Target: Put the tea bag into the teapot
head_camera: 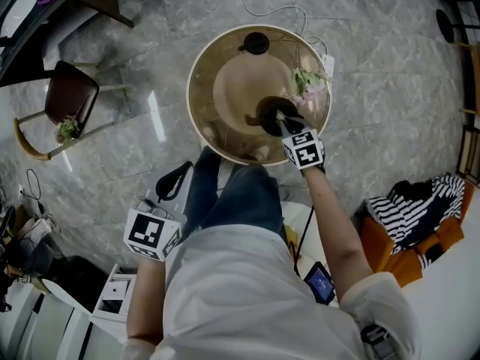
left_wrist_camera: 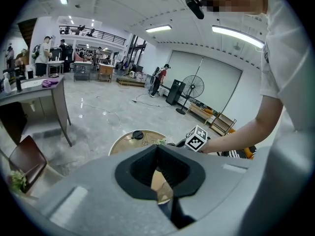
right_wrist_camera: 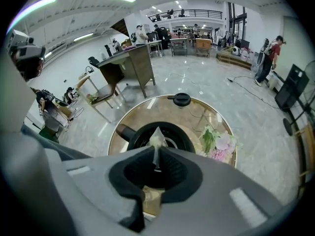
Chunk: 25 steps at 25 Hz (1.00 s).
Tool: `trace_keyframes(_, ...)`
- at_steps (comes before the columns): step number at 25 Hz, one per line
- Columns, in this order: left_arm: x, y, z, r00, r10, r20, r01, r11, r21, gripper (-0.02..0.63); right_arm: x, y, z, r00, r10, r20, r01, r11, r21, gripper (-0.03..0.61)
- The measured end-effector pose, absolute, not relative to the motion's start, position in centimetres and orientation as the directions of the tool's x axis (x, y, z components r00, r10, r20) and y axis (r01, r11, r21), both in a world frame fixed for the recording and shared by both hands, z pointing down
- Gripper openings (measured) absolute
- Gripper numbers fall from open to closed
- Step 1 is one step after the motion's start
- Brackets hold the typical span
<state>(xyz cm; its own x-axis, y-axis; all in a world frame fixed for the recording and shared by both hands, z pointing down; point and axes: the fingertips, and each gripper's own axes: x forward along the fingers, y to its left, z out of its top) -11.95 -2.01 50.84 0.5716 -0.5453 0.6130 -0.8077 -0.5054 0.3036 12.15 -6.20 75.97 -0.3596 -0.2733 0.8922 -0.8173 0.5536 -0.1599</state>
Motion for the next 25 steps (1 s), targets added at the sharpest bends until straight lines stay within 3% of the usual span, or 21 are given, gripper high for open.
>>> trace_keyframes(15, -13.5, -2.1, 51.6, 0.562, -0.544, 0.623, -0.817, -0.484, 0.314, 0.006, 11.4, -6.7, 77.9, -0.221, -0.225, 0.949, -0.779, 0.626, -0.033, 0.028)
trace_keyframes(25, -13.6, -1.8, 51.7, 0.564, -0.549, 0.618, -0.817, -0.479, 0.321, 0.006, 11.4, -6.6, 77.2, -0.223, -0.224, 0.949, -0.785, 0.619, -0.038, 0.091)
